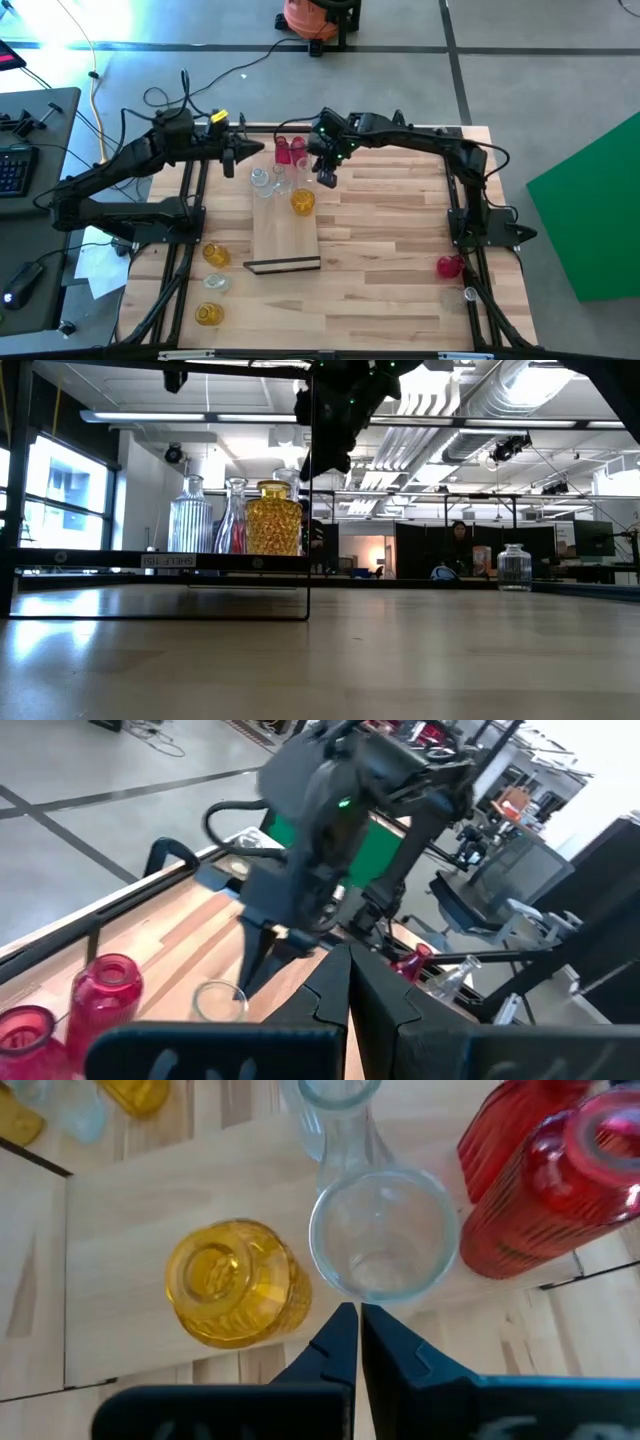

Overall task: Sort vases onto shelf
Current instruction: Adjust the transparent vase on the shelf, then put the transparent vase on the shelf

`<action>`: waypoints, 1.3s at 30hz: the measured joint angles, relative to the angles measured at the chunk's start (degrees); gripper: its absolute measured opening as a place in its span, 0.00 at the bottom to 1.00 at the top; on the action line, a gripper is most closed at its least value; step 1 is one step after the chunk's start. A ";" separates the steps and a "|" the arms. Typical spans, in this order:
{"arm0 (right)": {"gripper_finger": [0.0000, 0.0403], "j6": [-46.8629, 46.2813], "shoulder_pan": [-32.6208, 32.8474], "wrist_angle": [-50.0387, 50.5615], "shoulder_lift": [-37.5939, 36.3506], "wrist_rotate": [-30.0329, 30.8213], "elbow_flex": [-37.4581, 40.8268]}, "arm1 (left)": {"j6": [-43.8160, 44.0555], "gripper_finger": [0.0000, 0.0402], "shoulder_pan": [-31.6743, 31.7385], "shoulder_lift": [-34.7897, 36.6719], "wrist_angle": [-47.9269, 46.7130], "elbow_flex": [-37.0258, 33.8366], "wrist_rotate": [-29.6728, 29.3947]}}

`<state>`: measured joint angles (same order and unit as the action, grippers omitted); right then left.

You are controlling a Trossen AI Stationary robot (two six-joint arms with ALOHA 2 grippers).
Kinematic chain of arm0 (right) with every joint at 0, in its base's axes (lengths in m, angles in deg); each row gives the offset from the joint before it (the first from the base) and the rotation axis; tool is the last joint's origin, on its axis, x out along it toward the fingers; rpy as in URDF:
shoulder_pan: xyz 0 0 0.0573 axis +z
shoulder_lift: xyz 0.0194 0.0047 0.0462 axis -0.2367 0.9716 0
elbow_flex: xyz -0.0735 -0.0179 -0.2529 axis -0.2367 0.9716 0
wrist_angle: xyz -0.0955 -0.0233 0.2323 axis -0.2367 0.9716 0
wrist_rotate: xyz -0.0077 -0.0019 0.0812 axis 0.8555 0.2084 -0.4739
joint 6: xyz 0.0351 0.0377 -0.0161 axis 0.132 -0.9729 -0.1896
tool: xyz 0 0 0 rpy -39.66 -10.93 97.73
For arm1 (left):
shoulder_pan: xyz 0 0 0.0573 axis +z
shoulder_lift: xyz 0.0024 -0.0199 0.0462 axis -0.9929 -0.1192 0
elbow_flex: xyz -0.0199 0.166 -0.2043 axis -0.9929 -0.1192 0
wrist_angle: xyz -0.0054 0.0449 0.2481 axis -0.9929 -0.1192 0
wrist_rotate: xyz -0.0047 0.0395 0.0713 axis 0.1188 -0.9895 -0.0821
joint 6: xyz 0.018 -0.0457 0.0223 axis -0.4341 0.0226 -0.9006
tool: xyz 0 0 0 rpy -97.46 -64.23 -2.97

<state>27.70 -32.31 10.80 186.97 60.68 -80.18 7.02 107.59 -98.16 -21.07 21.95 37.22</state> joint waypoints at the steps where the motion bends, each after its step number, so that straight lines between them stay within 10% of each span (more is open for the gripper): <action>1: 0.00 -0.02 0.04 -0.02 0.21 0.00 0.00 | 0.00 0.00 -0.27 0.19 -0.06 0.00 0.04; 39: 0.00 -3.43 2.07 -3.16 1.91 -0.04 0.00 | -1.04 0.00 -0.98 3.22 -0.66 0.00 -0.09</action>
<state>24.26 -30.24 7.64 188.88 60.64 -80.18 5.98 106.62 -94.94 -21.73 21.95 37.14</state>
